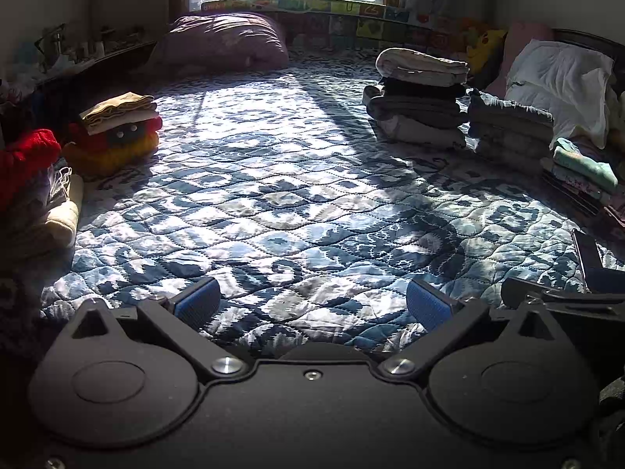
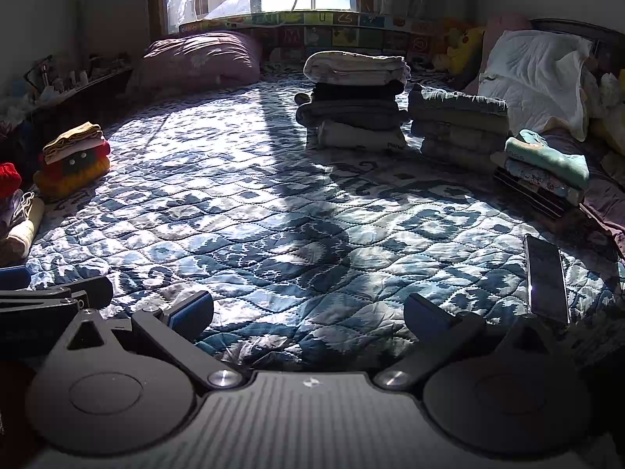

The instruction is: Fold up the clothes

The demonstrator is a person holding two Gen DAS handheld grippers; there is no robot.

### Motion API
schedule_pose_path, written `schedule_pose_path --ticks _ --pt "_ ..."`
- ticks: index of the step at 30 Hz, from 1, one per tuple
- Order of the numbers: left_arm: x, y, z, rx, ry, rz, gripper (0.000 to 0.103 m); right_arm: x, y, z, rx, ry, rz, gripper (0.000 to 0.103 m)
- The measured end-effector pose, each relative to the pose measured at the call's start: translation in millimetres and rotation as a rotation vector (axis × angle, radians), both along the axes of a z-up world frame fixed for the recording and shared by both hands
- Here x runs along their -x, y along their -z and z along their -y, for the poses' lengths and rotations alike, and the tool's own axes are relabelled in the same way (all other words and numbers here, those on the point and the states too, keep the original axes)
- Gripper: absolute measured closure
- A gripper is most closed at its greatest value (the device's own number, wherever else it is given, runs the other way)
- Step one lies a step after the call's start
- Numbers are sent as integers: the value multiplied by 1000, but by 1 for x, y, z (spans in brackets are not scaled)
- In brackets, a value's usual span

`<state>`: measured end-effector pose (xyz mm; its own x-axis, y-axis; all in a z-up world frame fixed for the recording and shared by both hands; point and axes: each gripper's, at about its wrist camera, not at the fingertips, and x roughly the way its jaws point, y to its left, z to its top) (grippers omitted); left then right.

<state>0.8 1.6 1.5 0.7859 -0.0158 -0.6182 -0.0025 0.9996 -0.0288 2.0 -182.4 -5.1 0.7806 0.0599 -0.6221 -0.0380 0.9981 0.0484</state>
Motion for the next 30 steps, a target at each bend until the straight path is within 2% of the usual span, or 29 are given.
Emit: schedule_pose_path --ticks 17,30 --pt "7 -3 0 -5 -5 15 0 5 -4 0 -1 -4 12 0" --pt "21 -16 -4 -23 -42 39 1 15 -19 -2 -49 -42 63 0"
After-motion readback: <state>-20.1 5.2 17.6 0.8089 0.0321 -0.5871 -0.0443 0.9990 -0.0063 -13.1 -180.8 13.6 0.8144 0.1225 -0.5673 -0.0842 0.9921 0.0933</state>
